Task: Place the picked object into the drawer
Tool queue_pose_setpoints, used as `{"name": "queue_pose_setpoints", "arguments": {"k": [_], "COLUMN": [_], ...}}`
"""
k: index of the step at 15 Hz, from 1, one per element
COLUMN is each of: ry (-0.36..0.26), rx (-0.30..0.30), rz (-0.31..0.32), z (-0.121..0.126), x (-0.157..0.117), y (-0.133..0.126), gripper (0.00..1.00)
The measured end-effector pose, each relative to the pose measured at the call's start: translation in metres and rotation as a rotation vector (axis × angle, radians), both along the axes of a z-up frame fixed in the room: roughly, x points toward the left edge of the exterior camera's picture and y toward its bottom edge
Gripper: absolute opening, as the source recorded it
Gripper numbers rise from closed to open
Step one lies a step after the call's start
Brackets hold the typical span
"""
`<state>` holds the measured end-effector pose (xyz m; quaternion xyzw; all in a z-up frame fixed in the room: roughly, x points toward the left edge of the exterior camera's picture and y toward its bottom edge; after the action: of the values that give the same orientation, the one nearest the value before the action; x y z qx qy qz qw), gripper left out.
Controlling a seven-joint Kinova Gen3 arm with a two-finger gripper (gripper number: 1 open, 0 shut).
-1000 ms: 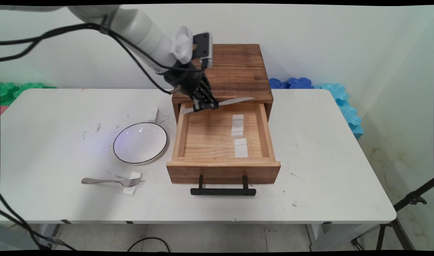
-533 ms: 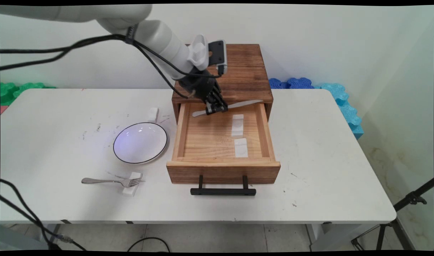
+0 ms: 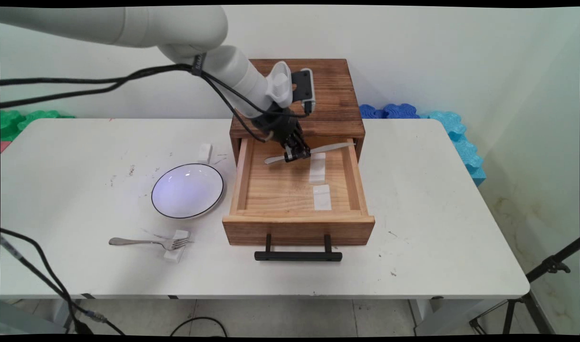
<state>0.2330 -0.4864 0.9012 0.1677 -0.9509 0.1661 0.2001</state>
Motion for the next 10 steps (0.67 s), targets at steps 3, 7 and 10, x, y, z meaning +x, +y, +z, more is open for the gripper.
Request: {"name": "queue_pose_setpoints", "arguments": {"k": [3,7,10], "ry": [-0.006,-0.016,-0.022], "rx": [0.005,0.01,0.012], "rz": [0.002,0.004,0.004], "z": [-0.009,-0.02,-0.028], "x": [-0.003,-0.006,-0.008], "y": [-0.003,-0.008,-0.011], "gripper": [0.0,0.0,0.0]}}
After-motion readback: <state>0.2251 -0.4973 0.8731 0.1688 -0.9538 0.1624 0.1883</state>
